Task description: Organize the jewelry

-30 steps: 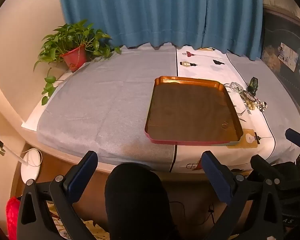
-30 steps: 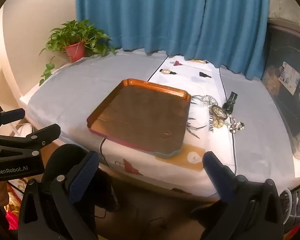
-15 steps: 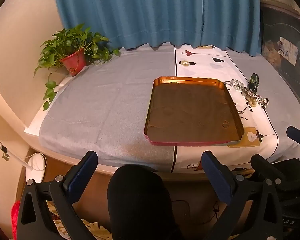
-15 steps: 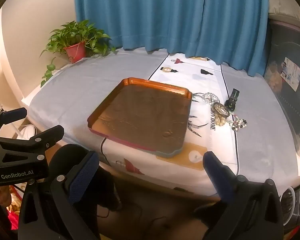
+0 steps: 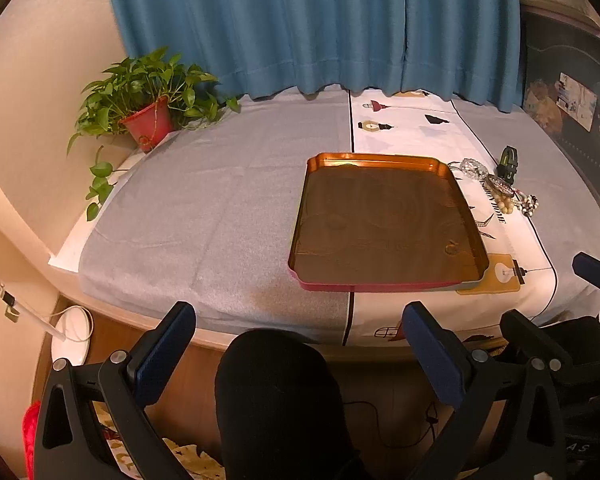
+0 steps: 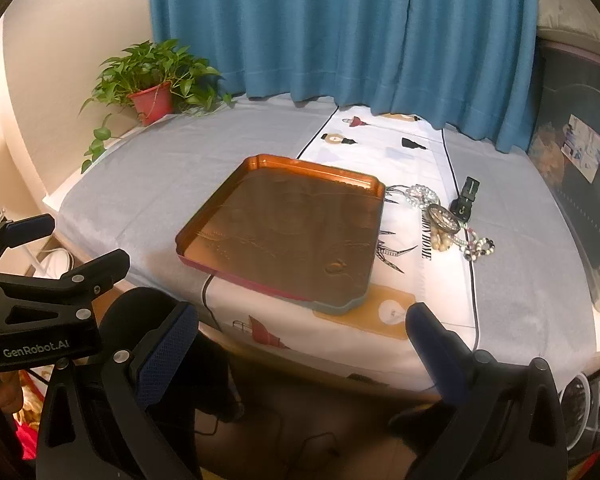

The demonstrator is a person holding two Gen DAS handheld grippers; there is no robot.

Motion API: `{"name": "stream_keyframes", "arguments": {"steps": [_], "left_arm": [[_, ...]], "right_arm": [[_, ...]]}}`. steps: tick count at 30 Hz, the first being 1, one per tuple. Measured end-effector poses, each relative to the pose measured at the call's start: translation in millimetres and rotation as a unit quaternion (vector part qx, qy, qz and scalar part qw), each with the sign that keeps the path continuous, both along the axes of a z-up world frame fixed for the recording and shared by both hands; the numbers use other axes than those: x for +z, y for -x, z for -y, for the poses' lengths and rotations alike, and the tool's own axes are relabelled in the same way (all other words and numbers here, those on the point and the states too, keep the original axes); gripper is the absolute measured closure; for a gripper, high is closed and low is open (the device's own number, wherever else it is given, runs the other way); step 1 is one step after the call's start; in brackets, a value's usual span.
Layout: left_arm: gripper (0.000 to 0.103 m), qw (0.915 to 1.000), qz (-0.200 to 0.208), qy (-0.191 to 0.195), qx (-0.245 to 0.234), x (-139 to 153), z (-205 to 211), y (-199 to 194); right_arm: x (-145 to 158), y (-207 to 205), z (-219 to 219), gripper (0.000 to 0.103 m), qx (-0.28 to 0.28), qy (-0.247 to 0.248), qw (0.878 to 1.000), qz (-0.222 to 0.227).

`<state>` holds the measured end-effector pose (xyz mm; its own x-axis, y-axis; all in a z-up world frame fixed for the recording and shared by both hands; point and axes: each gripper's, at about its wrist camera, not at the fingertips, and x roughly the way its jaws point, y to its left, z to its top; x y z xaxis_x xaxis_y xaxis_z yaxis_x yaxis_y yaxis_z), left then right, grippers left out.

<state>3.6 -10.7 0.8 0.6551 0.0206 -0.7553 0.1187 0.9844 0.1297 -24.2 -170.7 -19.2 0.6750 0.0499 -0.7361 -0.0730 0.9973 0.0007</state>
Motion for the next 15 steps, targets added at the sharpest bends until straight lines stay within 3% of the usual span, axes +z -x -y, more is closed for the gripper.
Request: {"name": "stream_keyframes", "arguments": {"steps": [15], "left_arm": [[0.000,1.0000,0.002,0.000,-0.001,1.7,-3.5,-2.9]], "right_arm": [[0.8,0.3,0.3,0.000,0.000,-0.001,1.000,0.000]]}}
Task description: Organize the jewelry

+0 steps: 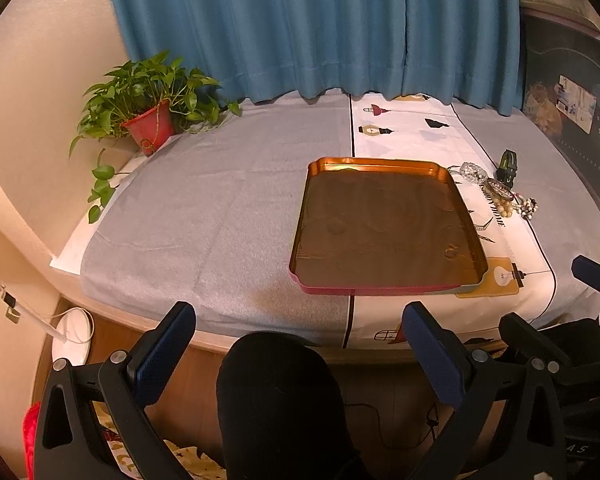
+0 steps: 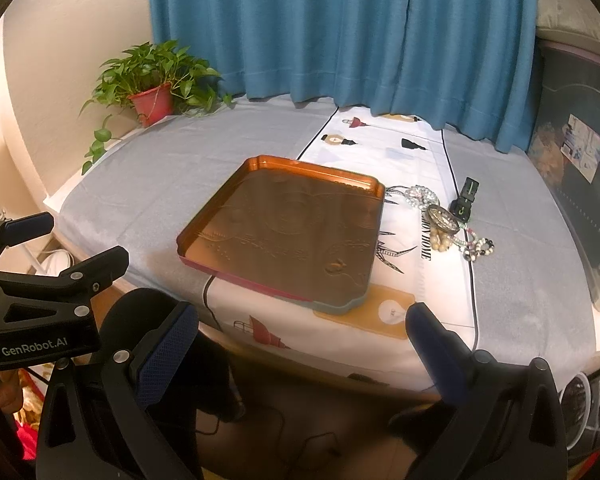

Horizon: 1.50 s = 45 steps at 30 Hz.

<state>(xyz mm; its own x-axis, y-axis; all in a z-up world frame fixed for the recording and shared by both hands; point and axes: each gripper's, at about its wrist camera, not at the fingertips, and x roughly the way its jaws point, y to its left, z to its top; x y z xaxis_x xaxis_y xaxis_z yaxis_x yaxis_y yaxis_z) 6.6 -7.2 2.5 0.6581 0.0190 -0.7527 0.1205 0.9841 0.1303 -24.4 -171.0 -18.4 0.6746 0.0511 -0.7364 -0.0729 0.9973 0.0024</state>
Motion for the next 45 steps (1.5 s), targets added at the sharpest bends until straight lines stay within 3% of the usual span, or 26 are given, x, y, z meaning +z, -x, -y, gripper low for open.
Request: {"name": "stream_keyframes", "arguments": {"steps": [45], "left_arm": [[0.000,1.0000,0.004,-0.004,0.001,1.3,2.7,2.3]], "right_arm": [[1.4,2.7,0.6,0.000,0.000,-0.001,1.000,0.001]]}}
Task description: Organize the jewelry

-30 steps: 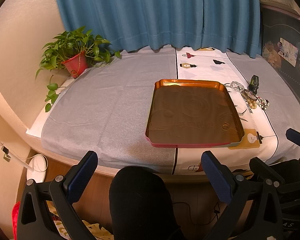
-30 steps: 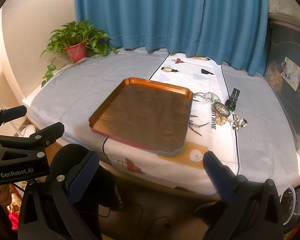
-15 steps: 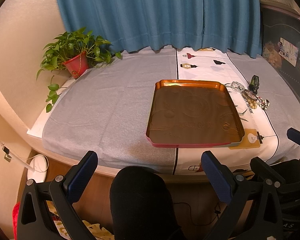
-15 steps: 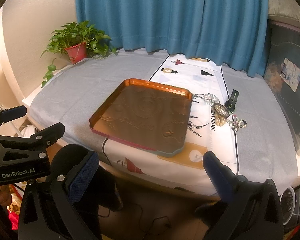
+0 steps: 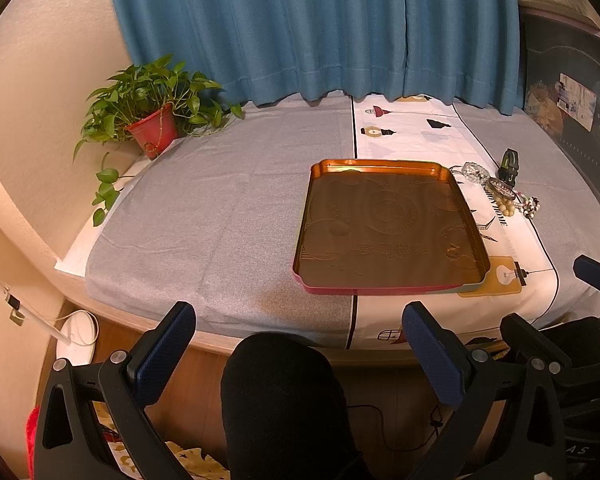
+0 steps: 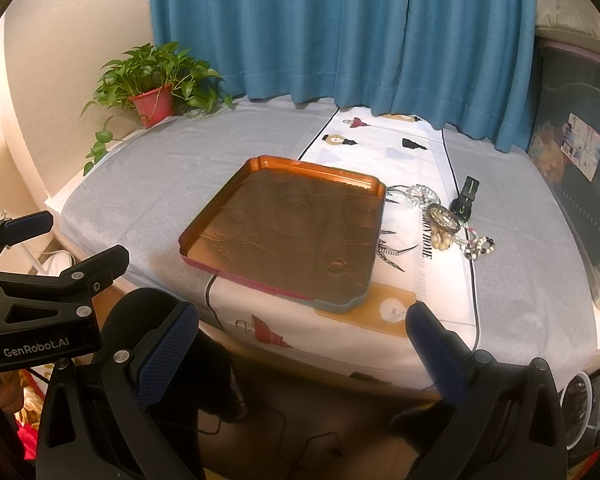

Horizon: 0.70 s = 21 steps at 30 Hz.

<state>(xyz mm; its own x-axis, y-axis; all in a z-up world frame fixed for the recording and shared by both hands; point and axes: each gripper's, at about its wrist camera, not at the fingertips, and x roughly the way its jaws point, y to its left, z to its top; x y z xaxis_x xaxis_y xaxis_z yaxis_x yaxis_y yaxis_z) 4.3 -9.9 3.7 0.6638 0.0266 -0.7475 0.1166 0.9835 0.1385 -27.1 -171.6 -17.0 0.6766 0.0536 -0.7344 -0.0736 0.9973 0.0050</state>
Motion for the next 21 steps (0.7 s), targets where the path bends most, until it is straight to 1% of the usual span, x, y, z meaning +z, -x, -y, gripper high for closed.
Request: {"name": "stream_keyframes", "arguments": {"steps": [8,11,13,15,17,21], "left_arm": [[0.000,0.9999,-0.008,0.005,-0.002,-1,-3,-3],[0.000,0.9999,-0.015,0.000,-0.007,-5,-4,-8],[0.000,0.9997,-0.021,-0.004,-0.010,-8,-3,-12],[0.000,0.9996,-0.026,-0.005,-0.012,-14,1,-16],[0.000,0.9994,-0.031,-0.003,-0.014,-20,10,-20],[0.000,0.9990,-0.042,0.004,-0.015,-26,22,-37]], "right_arm": [[0,0,0,0.000,-0.004,-0.002,1.000,0.001],[0,3,8,0.000,-0.030,-0.003,0.999,0.015],[0,3,25,0.000,-0.063,-0.003,0.998,0.030],[-3,1,48,0.000,-0.098,0.005,0.995,0.034],[-11,-7,78,0.000,-0.136,0.012,0.990,0.027],[-37,-27,149,0.000,-0.216,-0.001,0.976,-0.003]]}}
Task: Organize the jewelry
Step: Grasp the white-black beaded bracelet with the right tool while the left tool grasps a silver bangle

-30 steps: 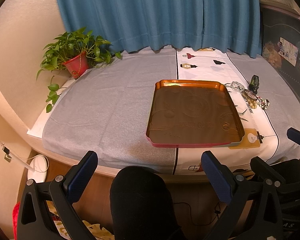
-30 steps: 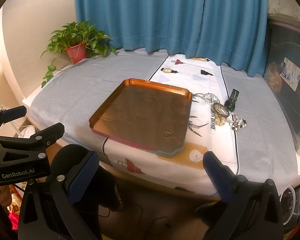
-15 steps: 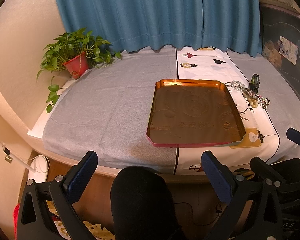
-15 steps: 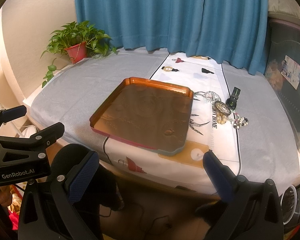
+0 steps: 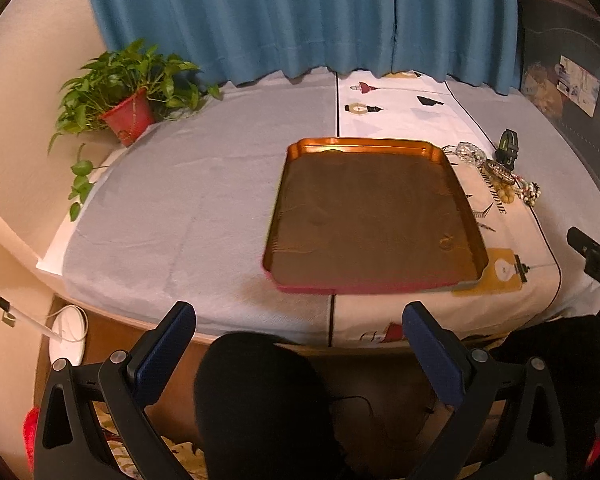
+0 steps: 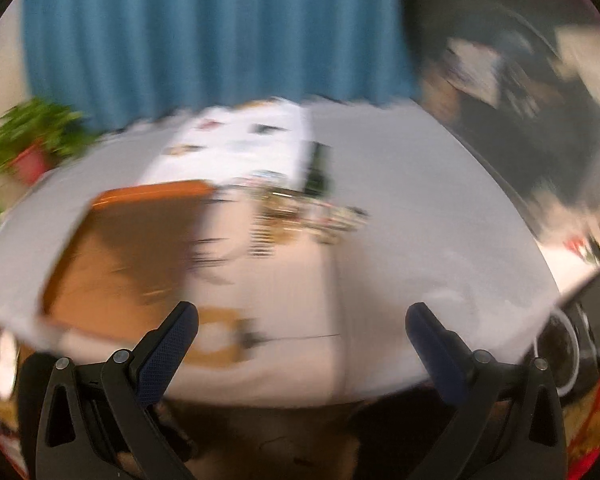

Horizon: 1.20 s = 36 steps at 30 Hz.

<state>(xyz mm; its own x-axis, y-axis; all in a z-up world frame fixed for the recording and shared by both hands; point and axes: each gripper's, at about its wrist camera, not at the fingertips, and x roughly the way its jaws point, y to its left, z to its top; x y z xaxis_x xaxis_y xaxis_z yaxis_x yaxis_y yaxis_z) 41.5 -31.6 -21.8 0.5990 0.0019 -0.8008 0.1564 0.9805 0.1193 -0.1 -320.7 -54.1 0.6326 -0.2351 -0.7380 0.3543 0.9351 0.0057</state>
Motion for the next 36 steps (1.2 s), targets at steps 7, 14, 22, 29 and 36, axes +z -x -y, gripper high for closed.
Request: {"name": "stream_keyframes", "arguments": {"steps": [7,14,22,29,36], "left_arm": [[0.000,0.9999,-0.012,-0.001,-0.004,-1,31,-30],[0.000,0.9996,-0.015,-0.002,-0.024,-2,70,-47],[0.001,0.9899,-0.093,0.061,-0.088,-13,133,-84],[0.001,0.9844,-0.118,0.070,-0.110,-16,192,-125],[0.002,0.9747,-0.163,0.068,-0.136,-34,249,-167]], "right_arm": [[-50,-58,68,0.000,-0.019,-0.044,0.998,-0.047],[-80,-113,90,0.000,-0.018,-0.046,0.997,-0.065],[-84,-120,110,0.000,-0.021,-0.013,0.999,-0.040],[-77,-122,114,0.093,-0.031,-0.001,0.999,-0.016],[-77,-95,168,0.094,-0.075,-0.044,0.996,0.029]]}}
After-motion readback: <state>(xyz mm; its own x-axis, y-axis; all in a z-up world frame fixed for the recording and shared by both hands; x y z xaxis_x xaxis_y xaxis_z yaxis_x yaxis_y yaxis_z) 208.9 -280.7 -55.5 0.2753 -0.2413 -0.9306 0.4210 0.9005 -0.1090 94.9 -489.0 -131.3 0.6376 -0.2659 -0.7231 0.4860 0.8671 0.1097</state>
